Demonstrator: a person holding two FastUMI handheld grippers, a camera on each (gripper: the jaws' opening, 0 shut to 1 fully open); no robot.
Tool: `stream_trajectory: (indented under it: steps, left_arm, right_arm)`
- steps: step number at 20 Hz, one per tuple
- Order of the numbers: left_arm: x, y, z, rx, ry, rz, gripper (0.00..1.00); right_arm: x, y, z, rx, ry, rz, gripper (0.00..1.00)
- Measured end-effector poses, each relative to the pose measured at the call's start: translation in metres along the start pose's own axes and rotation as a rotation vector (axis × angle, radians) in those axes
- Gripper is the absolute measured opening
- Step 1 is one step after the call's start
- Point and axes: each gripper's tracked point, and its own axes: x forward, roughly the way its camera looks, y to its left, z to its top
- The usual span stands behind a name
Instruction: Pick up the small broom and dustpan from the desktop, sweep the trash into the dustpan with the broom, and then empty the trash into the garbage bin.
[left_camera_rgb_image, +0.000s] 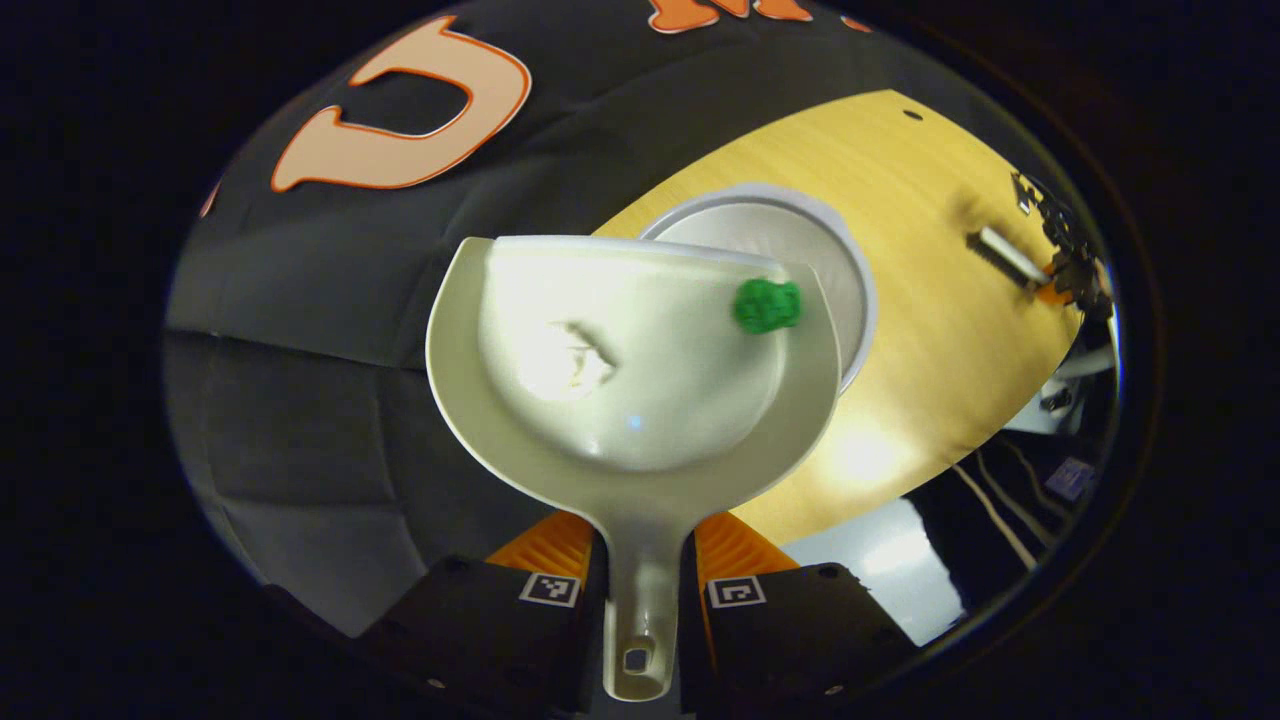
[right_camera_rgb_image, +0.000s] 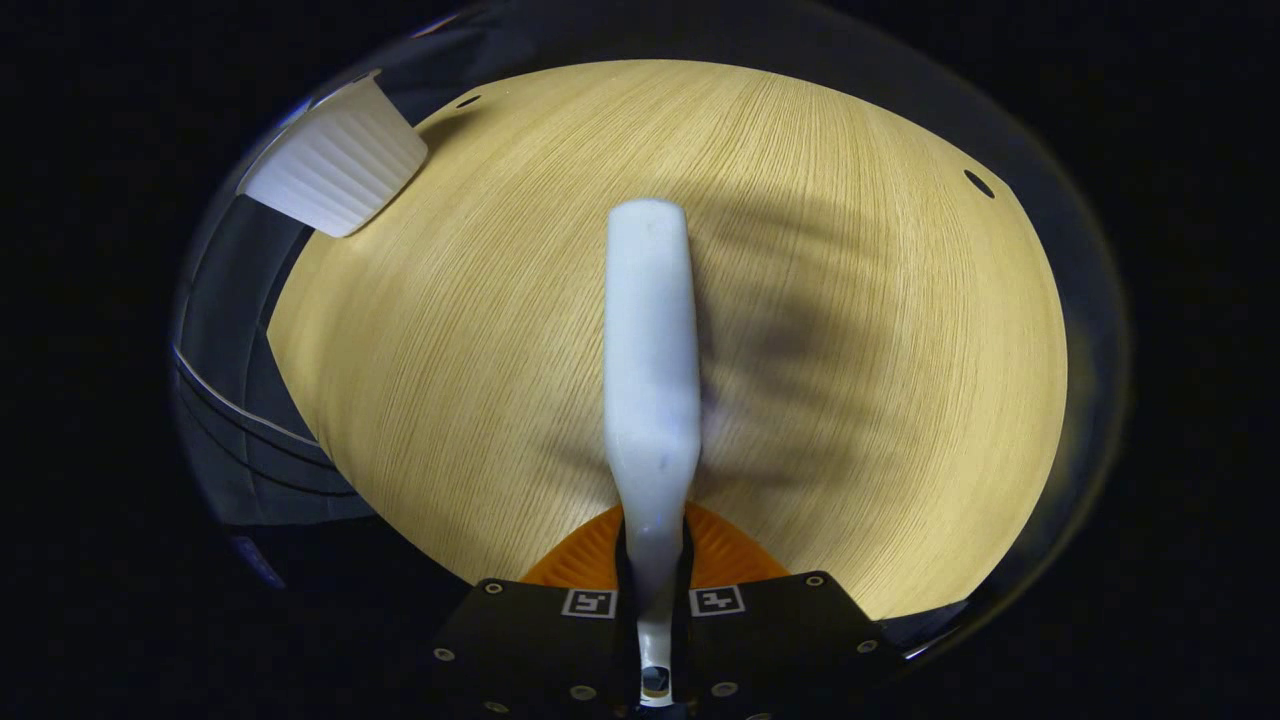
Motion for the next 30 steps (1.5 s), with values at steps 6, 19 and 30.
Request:
stream_trajectory:
  steps: [6,19,30]
  left_arm:
    - [0.001,0.015,0.006,0.232,0.089,0.123,0.32]
    - [0.044,-0.022,0.026,-0.190,-0.175,-0.121,0.32]
    - [-0.063,-0.195,0.167,-0.381,-0.615,-0.507,0.32]
  right_arm:
    - [-0.001,0.000,-0.002,0.027,0.001,-0.007,0.12]
    - [-0.003,0.005,-0.001,0.110,0.000,0.004,0.12]
    - [-0.003,-0.001,-0.004,0.111,-0.023,-0.040,0.12]
